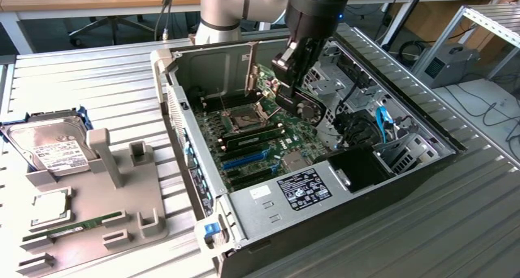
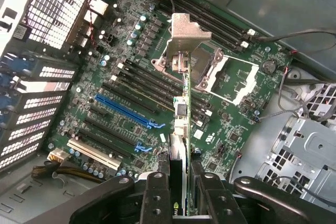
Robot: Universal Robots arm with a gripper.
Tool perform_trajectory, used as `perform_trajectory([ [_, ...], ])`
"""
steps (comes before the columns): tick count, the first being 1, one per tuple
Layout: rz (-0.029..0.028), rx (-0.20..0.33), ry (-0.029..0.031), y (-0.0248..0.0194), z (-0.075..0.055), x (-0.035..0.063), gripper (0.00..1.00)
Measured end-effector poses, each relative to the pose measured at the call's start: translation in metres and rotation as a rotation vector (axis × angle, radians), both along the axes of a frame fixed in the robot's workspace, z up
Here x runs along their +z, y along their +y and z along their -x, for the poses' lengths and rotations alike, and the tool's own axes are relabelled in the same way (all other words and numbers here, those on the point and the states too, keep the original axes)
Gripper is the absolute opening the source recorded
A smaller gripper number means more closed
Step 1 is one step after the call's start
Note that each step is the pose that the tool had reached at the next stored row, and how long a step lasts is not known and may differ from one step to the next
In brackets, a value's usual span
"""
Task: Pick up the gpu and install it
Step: 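Insert the gpu into the slot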
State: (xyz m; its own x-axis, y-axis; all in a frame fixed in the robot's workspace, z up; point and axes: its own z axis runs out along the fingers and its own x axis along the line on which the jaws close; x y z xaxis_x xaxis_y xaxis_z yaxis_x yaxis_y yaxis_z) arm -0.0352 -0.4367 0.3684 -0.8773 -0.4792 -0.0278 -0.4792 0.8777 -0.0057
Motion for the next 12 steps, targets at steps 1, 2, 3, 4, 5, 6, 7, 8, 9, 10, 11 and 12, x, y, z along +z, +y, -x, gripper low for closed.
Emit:
perform_trajectory([
  [1, 0.0, 0.003, 0.0, 0.0, 0.0, 0.0, 0.26],
  [2, 0.0, 0.006, 0.0, 0.0, 0.0, 0.0, 0.26],
  [3, -0.0001, 0.01, 0.0, 0.0, 0.0, 0.0, 0.26],
  [4, 0.0, 0.012, 0.0, 0.0, 0.0, 0.0, 0.26],
  [5, 0.0, 0.015, 0.0, 0.0, 0.0, 0.0, 0.26],
  [6, 0.0, 0.018, 0.0, 0.0, 0.0, 0.0, 0.26],
  [7, 0.0, 0.021, 0.0, 0.0, 0.0, 0.0, 0.26],
  [8, 0.0, 0.024, 0.0, 0.0, 0.0, 0.0, 0.26],
  [9, 0.0, 0.026, 0.0, 0.0, 0.0, 0.0, 0.26],
  [10, 0.0, 0.03, 0.0, 0.0, 0.0, 0.0, 0.26],
  [11, 0.0, 0.033, 0.0, 0.0, 0.0, 0.0, 0.26],
  [12, -0.0001, 0.036, -0.0001, 0.0, 0.0, 0.0, 0.26],
])
